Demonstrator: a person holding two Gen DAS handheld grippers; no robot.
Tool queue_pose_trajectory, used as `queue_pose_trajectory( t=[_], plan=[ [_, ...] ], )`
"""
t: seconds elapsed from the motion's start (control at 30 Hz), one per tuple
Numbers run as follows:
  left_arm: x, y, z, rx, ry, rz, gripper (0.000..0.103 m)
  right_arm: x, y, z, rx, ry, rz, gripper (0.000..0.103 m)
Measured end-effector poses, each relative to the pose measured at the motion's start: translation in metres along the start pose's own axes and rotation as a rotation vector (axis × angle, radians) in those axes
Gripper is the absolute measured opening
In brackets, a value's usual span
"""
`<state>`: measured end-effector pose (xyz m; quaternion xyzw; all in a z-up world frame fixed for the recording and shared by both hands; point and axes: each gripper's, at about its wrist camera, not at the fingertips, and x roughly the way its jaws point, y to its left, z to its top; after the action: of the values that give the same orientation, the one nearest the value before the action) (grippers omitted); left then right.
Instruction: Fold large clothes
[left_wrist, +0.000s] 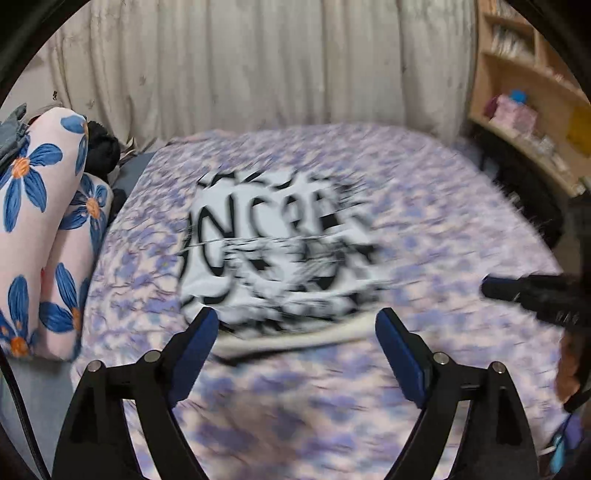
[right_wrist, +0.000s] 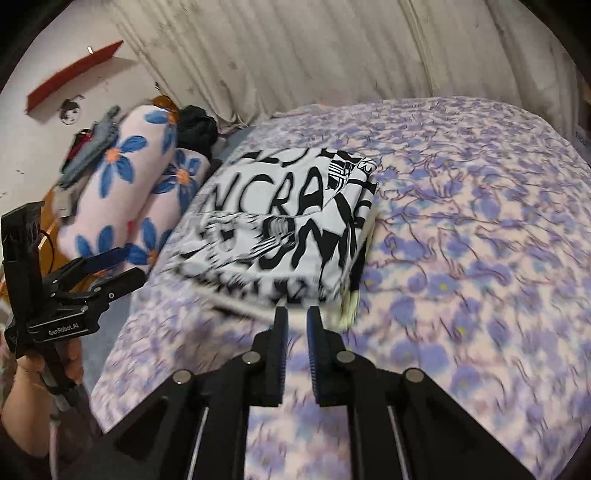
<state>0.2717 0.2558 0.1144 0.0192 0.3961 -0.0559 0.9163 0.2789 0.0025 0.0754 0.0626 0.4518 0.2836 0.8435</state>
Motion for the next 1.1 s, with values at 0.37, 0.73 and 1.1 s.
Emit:
queue_pose_trajectory(
  t=[0.37,0.73,1.1],
  plan=[
    [-0.127,-0.151,-0.09,0.008,-0.13,-0.084,0.102,-0.154,0.002,-0.12,-0.052,-0.027,-0.077,0.069],
    [-0.137,-0.241,-0.187,-0.014,-0.151,0.015,0.102,-0.195,-0.031,-0.234,0.01,-0.077,-0.227,0.069],
    [-0.108,-0.261,-0.236,-0.09,-0.035,0.144,0.102,-0.194,-0.039,-0.275,0.064,-0.126,-0.33,0.07]
  ],
)
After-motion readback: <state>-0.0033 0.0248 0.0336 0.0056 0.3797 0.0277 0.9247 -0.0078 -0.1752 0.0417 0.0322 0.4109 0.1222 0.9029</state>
